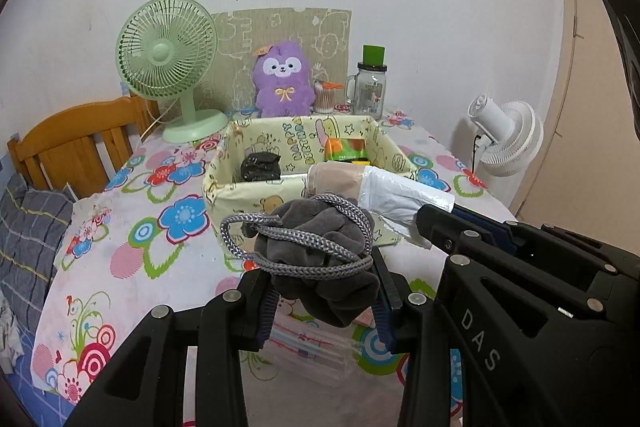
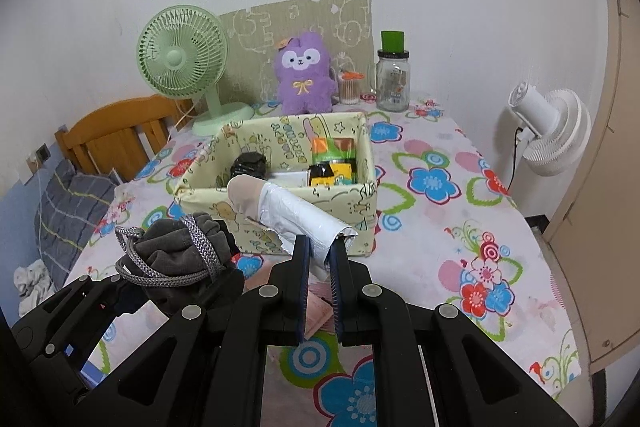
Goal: Organize soft objects
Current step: 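Carry the sponge with the left tool while the right tool carries the towel toward the box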
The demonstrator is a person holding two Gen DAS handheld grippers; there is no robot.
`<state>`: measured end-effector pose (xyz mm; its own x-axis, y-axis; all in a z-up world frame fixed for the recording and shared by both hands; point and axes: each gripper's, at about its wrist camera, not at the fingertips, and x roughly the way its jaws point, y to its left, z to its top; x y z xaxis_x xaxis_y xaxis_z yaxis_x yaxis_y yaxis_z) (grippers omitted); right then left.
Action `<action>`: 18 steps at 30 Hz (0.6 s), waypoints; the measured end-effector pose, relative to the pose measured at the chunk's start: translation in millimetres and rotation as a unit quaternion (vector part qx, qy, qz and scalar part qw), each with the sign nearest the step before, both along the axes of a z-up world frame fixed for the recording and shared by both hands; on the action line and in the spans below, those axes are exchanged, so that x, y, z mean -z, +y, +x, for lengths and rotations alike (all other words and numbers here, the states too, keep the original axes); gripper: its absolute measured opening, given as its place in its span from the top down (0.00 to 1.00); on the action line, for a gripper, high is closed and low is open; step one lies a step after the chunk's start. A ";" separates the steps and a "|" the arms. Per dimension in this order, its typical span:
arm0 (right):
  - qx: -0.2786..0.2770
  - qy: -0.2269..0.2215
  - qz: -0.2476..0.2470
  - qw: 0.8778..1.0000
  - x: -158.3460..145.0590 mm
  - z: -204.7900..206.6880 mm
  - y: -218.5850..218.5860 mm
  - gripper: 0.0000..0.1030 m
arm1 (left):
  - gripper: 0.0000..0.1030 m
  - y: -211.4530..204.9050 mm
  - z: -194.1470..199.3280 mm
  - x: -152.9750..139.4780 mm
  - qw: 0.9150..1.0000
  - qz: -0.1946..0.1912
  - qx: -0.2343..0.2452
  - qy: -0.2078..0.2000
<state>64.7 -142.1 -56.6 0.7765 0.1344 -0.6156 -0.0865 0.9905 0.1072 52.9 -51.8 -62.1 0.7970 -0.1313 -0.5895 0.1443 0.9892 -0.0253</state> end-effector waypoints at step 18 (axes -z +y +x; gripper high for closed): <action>-0.002 -0.019 -0.003 1.000 -29.1 15.6 4.2 0.88 | 0.62 5.4 14.7 -26.3 1.000 -0.005 0.000 -0.016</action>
<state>80.3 -137.8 -27.6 0.7989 0.1338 -0.5864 -0.0947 0.9908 0.0971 67.5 -46.4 -35.8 0.8158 -0.1363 -0.5620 0.1449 0.9890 -0.0296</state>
